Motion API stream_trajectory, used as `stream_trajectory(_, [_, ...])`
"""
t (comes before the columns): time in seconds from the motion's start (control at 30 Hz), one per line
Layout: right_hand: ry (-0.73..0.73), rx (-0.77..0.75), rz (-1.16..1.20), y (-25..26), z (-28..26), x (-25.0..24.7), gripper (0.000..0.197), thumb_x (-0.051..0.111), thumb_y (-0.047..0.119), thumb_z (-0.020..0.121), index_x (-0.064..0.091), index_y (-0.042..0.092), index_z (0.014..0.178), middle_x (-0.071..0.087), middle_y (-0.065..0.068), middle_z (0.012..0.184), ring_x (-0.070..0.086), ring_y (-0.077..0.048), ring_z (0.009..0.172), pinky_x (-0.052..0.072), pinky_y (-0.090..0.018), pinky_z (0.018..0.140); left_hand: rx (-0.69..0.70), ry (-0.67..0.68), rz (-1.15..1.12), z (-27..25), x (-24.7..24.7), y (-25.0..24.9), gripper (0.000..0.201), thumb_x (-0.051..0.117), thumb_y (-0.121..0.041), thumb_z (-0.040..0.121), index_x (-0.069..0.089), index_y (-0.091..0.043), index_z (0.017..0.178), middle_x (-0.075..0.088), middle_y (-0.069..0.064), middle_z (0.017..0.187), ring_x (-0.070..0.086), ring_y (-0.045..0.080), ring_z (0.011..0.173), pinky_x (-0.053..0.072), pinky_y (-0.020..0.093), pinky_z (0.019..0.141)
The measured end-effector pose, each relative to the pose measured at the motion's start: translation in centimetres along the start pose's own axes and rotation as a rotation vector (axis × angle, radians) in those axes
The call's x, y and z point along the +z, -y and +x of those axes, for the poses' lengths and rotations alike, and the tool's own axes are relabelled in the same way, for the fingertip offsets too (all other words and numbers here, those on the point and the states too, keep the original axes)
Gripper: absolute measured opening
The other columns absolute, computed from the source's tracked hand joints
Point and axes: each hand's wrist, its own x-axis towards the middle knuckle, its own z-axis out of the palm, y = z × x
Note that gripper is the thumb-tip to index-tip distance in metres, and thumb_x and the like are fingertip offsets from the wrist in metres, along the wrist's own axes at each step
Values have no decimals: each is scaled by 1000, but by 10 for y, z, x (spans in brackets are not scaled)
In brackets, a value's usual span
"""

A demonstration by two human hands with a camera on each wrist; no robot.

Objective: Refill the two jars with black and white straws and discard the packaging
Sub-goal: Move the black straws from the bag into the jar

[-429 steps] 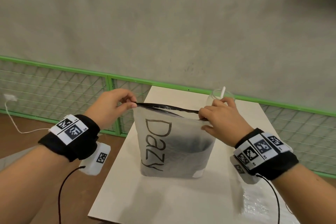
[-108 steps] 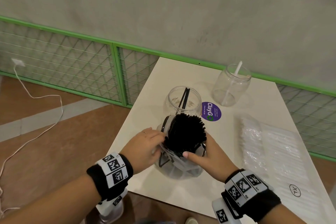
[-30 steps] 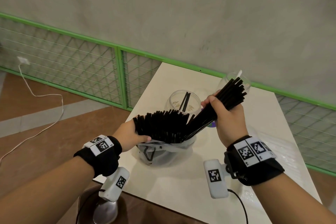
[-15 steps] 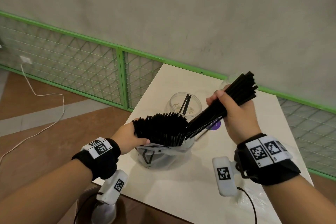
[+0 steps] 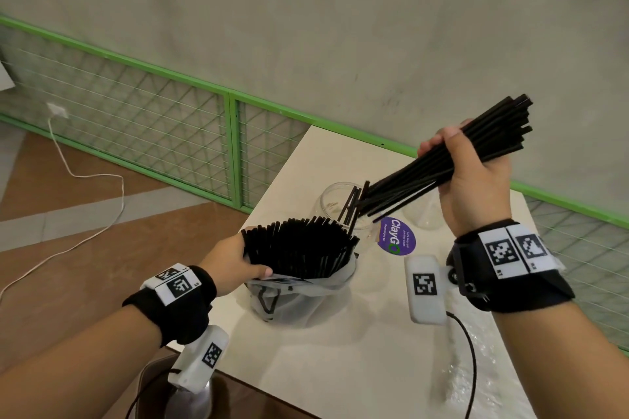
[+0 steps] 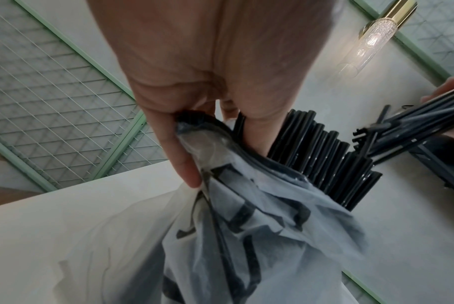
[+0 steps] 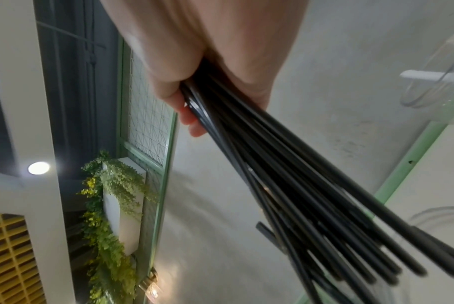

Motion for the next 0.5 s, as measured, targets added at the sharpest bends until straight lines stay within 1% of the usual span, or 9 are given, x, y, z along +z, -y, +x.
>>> stream_trajectory(0.07, [-29, -22, -2, 1, 10, 3, 24, 57, 7, 90, 63, 22, 73, 63, 0, 68, 62, -22, 74, 51, -41, 84, 4, -9, 3, -2, 0, 0, 50, 79, -17, 73, 54, -21, 116, 60, -6, 107, 54, 12, 101, 37, 21, 82])
stream_trajectory(0.1, [-30, -33, -28, -2, 14, 4, 25, 58, 9, 89, 65, 25, 71, 64, 0, 68, 62, -23, 76, 52, -43, 86, 5, -15, 6, -3, 0, 0, 51, 79, -17, 73, 53, -21, 117, 59, -7, 106, 53, 11, 100, 37, 20, 81])
stream_trajectory(0.2, [-24, -31, -135, -15, 18, 10, 23, 59, 12, 89, 65, 25, 71, 66, 4, 68, 62, -24, 80, 51, -48, 91, -1, -27, 0, -4, 0, 0, 54, 79, -16, 74, 52, -21, 120, 58, -7, 105, 53, 10, 100, 37, 19, 79])
stream_trajectory(0.27, [-15, -4, -200, -25, 18, 13, 32, 57, 11, 91, 68, 29, 66, 66, 5, 66, 62, -23, 79, 51, -47, 90, -8, -24, -13, -4, -1, 0, 55, 79, -15, 74, 51, -23, 120, 58, -9, 105, 52, 9, 100, 37, 18, 80])
stream_trajectory(0.33, [-31, 22, -208, -31, 20, 12, 38, 57, 12, 91, 70, 34, 63, 67, 6, 64, 61, -24, 79, 50, -46, 89, -7, -20, -17, -4, -1, 1, 56, 79, -16, 73, 51, -24, 120, 58, -10, 105, 53, 9, 101, 37, 18, 80])
stream_trajectory(0.4, [-70, 32, -184, -32, 23, 10, 38, 56, 11, 92, 69, 31, 62, 66, 6, 62, 60, -24, 78, 49, -45, 88, -1, -18, -22, -3, -1, 1, 56, 79, -16, 73, 51, -25, 121, 59, -10, 105, 53, 9, 101, 37, 16, 78])
stream_trajectory(0.5, [-111, 47, -97, -27, 28, 7, 21, 55, 7, 92, 59, 20, 75, 63, 4, 62, 60, -21, 71, 51, -41, 81, 0, -19, -28, -3, -1, 1, 56, 79, -15, 73, 51, -26, 120, 59, -10, 104, 53, 9, 100, 36, 12, 73])
